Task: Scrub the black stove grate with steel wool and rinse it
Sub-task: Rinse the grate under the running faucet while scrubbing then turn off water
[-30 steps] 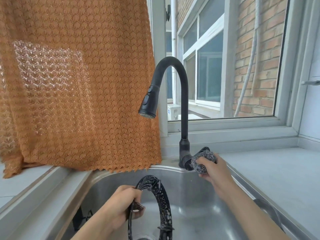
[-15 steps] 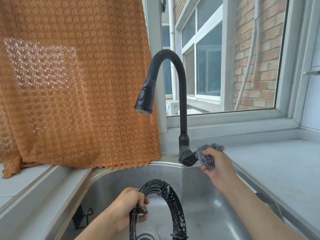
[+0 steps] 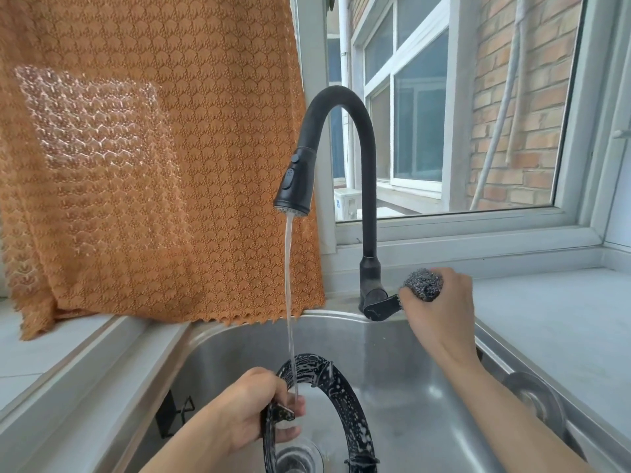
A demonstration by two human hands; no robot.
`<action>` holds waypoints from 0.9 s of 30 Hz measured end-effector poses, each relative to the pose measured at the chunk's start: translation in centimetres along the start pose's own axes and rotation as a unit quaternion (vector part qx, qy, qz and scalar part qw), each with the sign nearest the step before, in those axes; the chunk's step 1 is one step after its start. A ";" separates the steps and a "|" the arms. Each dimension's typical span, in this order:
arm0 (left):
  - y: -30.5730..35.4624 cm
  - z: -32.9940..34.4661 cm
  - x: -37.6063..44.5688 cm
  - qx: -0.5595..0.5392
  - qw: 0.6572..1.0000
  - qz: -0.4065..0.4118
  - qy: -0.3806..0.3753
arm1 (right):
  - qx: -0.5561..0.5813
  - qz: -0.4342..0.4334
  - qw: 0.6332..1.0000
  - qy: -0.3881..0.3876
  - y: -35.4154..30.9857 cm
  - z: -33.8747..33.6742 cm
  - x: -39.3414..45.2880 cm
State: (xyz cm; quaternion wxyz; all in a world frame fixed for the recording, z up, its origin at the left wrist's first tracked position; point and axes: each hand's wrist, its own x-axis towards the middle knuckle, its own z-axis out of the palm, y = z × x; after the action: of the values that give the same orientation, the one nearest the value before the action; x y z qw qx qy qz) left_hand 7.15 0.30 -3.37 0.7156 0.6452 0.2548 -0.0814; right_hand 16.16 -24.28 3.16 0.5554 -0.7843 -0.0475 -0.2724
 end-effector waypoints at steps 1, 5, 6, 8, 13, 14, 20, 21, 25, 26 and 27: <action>0.0 0.0 0.1 0.005 1.000 0.000 -0.008 | 0.008 -0.024 1.000 -0.005 -0.5 0.1 -0.5; -0.3 0.2 0.6 -0.009 0.999 0.007 -0.039 | 0.014 -0.040 0.986 -0.158 -2.1 1.0 -2.8; -0.2 0.5 0.6 -0.015 0.999 0.005 -0.043 | -0.011 -0.017 0.971 -0.237 -2.3 1.3 -3.4; -0.2 0.9 0.5 -0.030 0.999 0.000 -0.038 | -0.082 0.012 0.926 -0.368 -2.1 2.2 -4.7; 0.2 0.9 -0.2 -0.073 0.996 -0.021 -0.056 | -0.112 0.010 0.881 -0.460 -0.4 5.5 -7.8; 0.2 0.8 -0.2 -0.071 0.996 -0.024 -0.054 | -0.102 0.002 0.881 -0.462 -0.3 5.9 -8.1; 0.1 1.1 0.4 -0.004 0.998 -0.014 -0.054 | -0.164 -0.088 0.896 -0.403 0.1 7.1 -9.1; 0.1 1.1 0.3 -0.005 0.999 -0.012 -0.053 | -0.175 -0.104 0.893 -0.403 0.1 7.2 -9.2; 0.0 1.2 -0.5 -0.009 1.000 -0.005 -0.024 | -0.198 -0.203 0.871 -0.403 -0.4 7.1 -9.6; 0.0 1.3 -0.6 -0.008 1.000 0.000 -0.016 | -0.197 -0.220 0.867 -0.401 -0.5 7.2 -9.8; -0.1 1.3 -0.7 -0.005 1.000 0.005 -0.008 | -0.194 -0.230 0.866 -0.399 -0.6 7.2 -9.9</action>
State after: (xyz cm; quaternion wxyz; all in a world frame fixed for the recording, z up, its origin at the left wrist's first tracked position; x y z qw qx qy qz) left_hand 6.83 -1.11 -3.03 0.7210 0.6427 0.2462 -0.0813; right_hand 10.28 -15.29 -2.74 0.2476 -0.8848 -0.3903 -0.0598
